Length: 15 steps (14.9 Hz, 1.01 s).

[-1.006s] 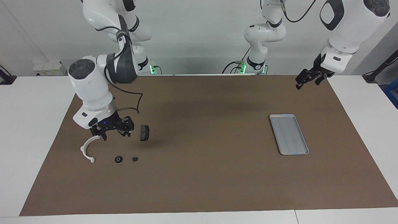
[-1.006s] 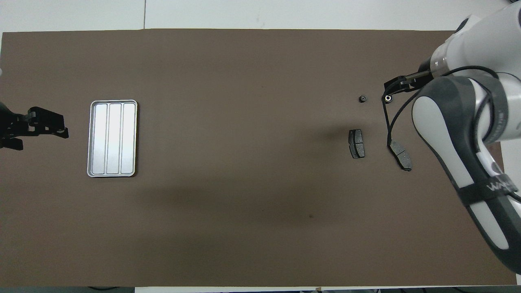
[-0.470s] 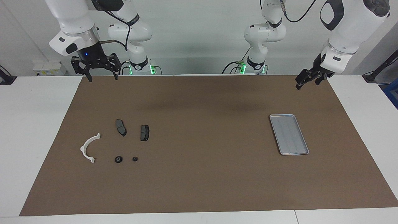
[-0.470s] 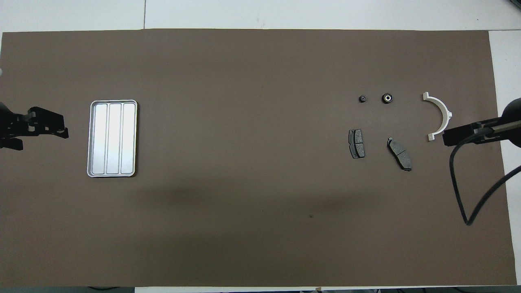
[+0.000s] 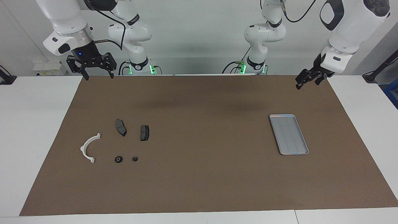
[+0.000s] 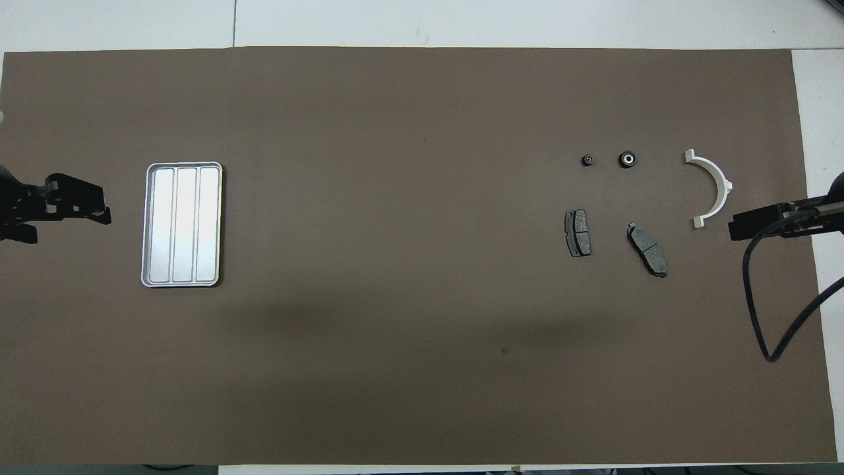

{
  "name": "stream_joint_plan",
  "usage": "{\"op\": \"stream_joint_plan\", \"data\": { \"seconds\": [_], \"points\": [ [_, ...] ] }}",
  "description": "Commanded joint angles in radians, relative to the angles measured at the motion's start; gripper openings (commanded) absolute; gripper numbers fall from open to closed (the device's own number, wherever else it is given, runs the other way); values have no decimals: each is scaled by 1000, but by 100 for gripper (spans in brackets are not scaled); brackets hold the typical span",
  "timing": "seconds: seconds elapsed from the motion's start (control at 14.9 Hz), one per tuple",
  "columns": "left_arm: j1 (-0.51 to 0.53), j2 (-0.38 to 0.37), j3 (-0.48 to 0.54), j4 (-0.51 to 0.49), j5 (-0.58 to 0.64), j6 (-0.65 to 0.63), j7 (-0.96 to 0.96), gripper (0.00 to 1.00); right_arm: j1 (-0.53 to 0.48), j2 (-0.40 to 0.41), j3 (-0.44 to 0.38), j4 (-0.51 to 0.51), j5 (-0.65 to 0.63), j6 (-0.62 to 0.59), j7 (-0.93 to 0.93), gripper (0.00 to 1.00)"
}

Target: Place bearing gear from tray to pile

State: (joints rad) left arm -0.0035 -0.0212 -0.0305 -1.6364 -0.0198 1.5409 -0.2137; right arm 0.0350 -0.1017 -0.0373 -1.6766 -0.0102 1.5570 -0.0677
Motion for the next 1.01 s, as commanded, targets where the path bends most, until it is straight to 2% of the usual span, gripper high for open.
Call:
{"op": "stream_joint_plan", "data": {
  "seconds": [0.0,0.2,0.94],
  "points": [
    [0,-6,0,-6,-6,-8,8,100,-17,-6,8,-14,22,35,20,100],
    [0,-6,0,-6,-6,-8,8,100,-13,-6,11,-14,21,40,72,100],
    [0,-6,0,-6,-6,-8,8,100,-3,-12,13,-14,18,29,78,100]
  ]
}}
